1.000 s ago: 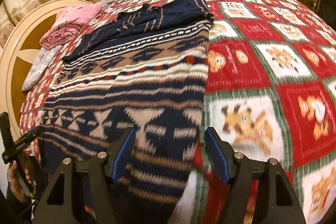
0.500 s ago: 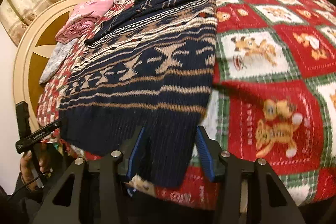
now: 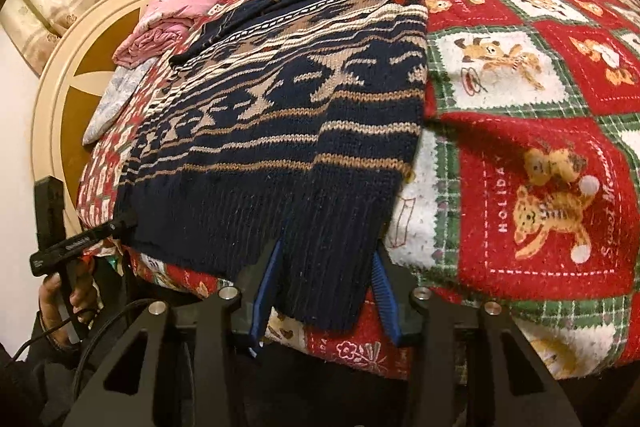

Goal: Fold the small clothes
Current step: 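Grasp the hem with both tools and lift it toward the collar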

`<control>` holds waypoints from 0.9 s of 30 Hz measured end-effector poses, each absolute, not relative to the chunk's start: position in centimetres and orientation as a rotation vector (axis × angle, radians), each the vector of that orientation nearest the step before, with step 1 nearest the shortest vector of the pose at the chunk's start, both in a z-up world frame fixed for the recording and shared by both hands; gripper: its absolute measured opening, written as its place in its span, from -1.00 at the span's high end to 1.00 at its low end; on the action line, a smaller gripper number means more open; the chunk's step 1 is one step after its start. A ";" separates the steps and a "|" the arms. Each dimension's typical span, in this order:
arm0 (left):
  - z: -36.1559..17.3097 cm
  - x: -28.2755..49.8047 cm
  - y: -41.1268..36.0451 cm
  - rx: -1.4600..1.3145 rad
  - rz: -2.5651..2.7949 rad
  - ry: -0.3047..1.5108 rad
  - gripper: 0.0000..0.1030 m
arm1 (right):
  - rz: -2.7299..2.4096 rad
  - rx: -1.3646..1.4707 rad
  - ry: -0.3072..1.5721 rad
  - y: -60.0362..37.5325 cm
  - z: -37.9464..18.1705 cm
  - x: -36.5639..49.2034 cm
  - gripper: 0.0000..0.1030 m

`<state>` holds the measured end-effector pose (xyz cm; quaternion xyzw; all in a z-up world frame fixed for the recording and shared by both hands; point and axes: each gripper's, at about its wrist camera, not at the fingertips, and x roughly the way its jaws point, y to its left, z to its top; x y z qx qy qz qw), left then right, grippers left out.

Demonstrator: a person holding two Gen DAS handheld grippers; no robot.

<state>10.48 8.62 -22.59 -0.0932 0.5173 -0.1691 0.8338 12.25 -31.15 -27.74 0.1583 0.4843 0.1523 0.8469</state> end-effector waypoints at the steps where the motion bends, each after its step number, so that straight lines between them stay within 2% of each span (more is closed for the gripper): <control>1: -22.6 10.4 8.7 -0.209 -0.365 1.092 0.61 | 0.316 0.350 1.018 -31.5 -27.7 12.3 0.49; 7: -21.8 10.2 9.1 -0.224 -0.388 1.056 0.73 | 0.357 0.395 0.995 -31.6 -27.6 12.3 0.82; 17: -17.3 9.7 11.7 -0.356 -0.445 0.895 0.74 | 0.420 0.395 0.834 -31.9 -23.8 11.0 0.86; 27: -14.5 12.2 11.8 -0.380 -0.443 0.806 0.75 | 0.411 0.376 0.729 -33.0 -19.5 14.8 0.87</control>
